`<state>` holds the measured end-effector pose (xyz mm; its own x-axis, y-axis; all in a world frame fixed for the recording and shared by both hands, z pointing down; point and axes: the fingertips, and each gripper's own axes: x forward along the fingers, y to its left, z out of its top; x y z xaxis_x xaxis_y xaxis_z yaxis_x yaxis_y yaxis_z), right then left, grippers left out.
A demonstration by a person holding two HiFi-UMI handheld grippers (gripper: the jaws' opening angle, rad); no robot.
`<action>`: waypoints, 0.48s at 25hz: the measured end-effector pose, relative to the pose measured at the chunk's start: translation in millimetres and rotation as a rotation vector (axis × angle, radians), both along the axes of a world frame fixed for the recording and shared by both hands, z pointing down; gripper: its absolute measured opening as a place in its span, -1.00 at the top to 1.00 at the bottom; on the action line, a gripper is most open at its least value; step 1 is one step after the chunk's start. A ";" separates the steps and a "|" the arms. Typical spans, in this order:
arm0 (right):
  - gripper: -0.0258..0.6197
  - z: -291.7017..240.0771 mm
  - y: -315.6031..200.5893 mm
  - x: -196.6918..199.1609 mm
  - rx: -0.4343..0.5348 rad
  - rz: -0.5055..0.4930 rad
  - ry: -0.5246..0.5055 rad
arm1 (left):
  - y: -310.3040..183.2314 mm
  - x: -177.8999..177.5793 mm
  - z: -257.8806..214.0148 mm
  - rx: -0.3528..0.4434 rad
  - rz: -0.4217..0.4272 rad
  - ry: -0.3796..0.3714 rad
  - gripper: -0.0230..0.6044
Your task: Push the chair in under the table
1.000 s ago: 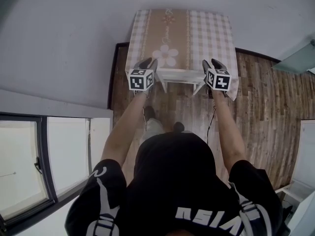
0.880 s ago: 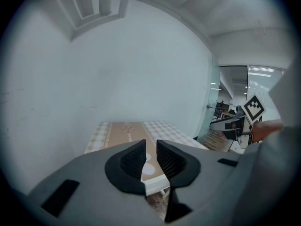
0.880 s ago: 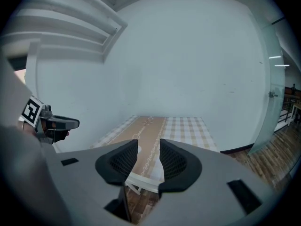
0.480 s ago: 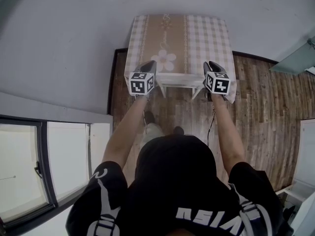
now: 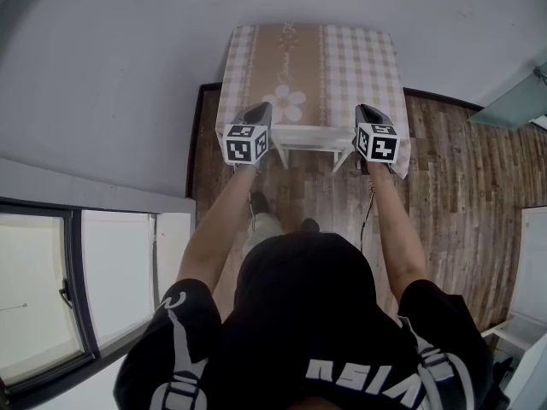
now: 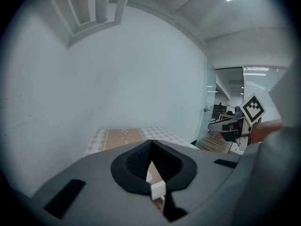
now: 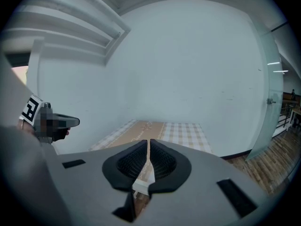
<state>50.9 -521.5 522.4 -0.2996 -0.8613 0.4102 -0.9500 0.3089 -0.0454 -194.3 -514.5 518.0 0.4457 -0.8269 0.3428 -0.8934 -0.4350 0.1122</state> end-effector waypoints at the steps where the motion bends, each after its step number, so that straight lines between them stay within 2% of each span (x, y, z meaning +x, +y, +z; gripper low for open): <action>1: 0.82 -0.1 0.0 0.1 0.001 0.000 0.001 | -0.3 0.2 -0.8 0.001 0.001 0.000 0.84; 12: 0.87 3.9 3.3 0.3 -0.001 0.000 0.013 | 0.3 -3.8 -7.2 0.021 -0.013 0.003 0.84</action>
<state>51.2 -518.2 526.3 -0.2944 -0.8611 0.4146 -0.9505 0.3090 -0.0331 -198.1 -514.3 510.9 0.4355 -0.8400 0.3237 -0.8989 -0.4253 0.1055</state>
